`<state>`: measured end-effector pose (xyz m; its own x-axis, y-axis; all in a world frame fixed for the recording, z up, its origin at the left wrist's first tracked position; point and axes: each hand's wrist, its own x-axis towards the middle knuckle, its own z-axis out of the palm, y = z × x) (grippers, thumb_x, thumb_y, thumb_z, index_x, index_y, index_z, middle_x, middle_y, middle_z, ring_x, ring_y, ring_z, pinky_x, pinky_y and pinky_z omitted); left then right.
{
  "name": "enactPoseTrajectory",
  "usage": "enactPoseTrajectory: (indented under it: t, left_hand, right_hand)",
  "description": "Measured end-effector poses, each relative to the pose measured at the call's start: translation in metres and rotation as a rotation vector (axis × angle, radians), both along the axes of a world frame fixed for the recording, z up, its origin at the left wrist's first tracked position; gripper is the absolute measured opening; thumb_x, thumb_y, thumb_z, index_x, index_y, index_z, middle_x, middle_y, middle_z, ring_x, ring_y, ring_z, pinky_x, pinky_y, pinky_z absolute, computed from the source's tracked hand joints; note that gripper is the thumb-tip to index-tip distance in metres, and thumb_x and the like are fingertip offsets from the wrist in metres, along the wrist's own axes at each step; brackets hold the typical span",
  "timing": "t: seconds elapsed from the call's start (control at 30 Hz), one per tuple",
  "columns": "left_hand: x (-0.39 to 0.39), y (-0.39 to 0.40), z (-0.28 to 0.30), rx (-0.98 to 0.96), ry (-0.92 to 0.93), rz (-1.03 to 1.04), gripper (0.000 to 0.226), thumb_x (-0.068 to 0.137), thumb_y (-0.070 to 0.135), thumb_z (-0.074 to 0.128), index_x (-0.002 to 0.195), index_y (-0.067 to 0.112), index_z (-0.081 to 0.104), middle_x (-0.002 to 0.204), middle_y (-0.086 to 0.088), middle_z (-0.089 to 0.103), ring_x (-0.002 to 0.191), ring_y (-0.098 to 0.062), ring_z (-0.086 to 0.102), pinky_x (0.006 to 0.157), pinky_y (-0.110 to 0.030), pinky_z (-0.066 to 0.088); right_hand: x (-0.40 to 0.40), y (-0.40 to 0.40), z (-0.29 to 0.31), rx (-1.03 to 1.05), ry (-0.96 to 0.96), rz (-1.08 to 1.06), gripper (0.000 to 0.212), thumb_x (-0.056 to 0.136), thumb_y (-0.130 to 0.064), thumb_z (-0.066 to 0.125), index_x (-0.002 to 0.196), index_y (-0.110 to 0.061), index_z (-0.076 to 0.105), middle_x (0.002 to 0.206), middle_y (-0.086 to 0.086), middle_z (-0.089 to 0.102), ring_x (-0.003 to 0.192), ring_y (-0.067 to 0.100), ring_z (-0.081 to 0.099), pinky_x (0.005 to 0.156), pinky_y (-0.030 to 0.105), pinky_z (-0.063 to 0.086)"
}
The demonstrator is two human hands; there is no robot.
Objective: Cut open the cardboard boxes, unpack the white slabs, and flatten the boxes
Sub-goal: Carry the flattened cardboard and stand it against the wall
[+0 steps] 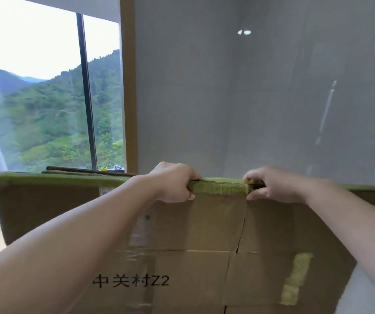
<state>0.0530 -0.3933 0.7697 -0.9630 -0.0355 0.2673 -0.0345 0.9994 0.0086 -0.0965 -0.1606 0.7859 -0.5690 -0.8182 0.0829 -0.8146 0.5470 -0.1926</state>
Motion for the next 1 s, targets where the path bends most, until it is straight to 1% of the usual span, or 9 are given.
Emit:
enactPoseTrajectory:
  t: [0.17,0.37,0.47,0.53,0.63,0.67,0.73,0.8,1.0]
  left_hand:
    - [0.007,-0.032,-0.001,-0.010,0.019,0.080,0.037,0.078,0.041,0.063,0.114,0.040,0.059,0.083,0.015,0.060,0.086,-0.016,0.058,0.068,-0.029,0.037]
    - [0.010,-0.073,-0.021,-0.011,-0.026,0.327,0.032,0.079,0.042,0.064,0.110,0.036,0.060,0.091,0.011,0.064,0.089,-0.019,0.057,0.065,-0.029,0.033]
    - [0.023,-0.081,-0.030,-0.001,-0.036,0.500,0.035,0.078,0.042,0.064,0.112,0.035,0.060,0.095,0.011,0.065,0.090,-0.019,0.057,0.062,-0.027,0.036]
    - [0.035,-0.081,-0.036,-0.001,-0.032,0.614,0.035,0.079,0.041,0.063,0.112,0.032,0.060,0.100,0.007,0.067,0.096,-0.020,0.059,0.076,-0.032,0.045]
    - [0.057,-0.077,-0.044,-0.029,-0.004,0.749,0.035,0.080,0.040,0.062,0.114,0.033,0.060,0.103,0.005,0.067,0.098,-0.022,0.060,0.079,-0.034,0.047]
    - [0.065,-0.075,-0.046,-0.040,0.009,0.792,0.037,0.081,0.041,0.061,0.118,0.035,0.059,0.106,0.006,0.067,0.100,-0.022,0.060,0.078,-0.033,0.046]
    - [0.086,-0.072,-0.050,-0.056,0.029,0.876,0.045,0.081,0.040,0.062,0.126,0.038,0.056,0.117,0.007,0.065,0.109,-0.021,0.058,0.083,-0.033,0.046]
    - [0.111,-0.072,-0.057,-0.043,0.063,0.944,0.047,0.081,0.038,0.063,0.127,0.037,0.056,0.121,0.009,0.064,0.113,-0.019,0.057,0.089,-0.037,0.047]
    - [0.201,-0.072,-0.088,0.024,0.055,1.187,0.036,0.082,0.037,0.061,0.118,0.039,0.058,0.104,0.013,0.067,0.099,-0.017,0.060,0.074,-0.028,0.039]
  right_hand:
    - [-0.027,-0.042,-0.019,-0.156,-0.077,0.189,0.018,0.082,-0.039,0.072,0.096,-0.044,0.062,0.085,-0.021,0.065,0.081,0.000,0.060,0.080,0.029,0.048]
    - [-0.070,-0.133,-0.040,-0.122,0.080,0.474,0.018,0.082,-0.048,0.068,0.092,-0.034,0.062,0.083,-0.014,0.062,0.078,0.005,0.058,0.076,0.041,0.051]
    - [-0.082,-0.177,-0.044,-0.097,0.117,0.660,0.041,0.074,-0.062,0.064,0.101,-0.031,0.061,0.091,-0.015,0.062,0.085,0.008,0.057,0.076,0.037,0.050]
    - [-0.082,-0.205,-0.047,-0.072,0.191,0.766,0.067,0.065,-0.075,0.061,0.120,-0.038,0.054,0.107,-0.020,0.060,0.099,0.011,0.056,0.077,0.029,0.045]
    - [-0.070,-0.248,-0.052,-0.104,0.274,0.861,0.089,0.060,-0.080,0.059,0.137,-0.041,0.041,0.126,-0.008,0.060,0.116,0.020,0.055,0.082,0.029,0.043]
    - [-0.063,-0.262,-0.051,-0.091,0.269,0.897,0.088,0.057,-0.083,0.056,0.134,-0.039,0.047,0.124,-0.006,0.062,0.113,0.022,0.057,0.083,0.031,0.045]
    - [-0.043,-0.290,-0.050,-0.035,0.271,0.993,0.079,0.052,-0.089,0.045,0.103,-0.032,0.064,0.095,-0.004,0.067,0.088,0.022,0.061,0.074,0.034,0.049]
    - [-0.016,-0.318,-0.052,-0.020,0.300,1.084,0.074,0.052,-0.090,0.040,0.076,-0.022,0.059,0.071,-0.002,0.058,0.068,0.019,0.056,0.064,0.036,0.049]
    - [0.085,-0.380,-0.083,-0.097,0.403,1.275,0.052,0.067,-0.079,0.048,0.077,-0.029,0.058,0.064,-0.010,0.052,0.058,0.005,0.045,0.048,0.025,0.025]
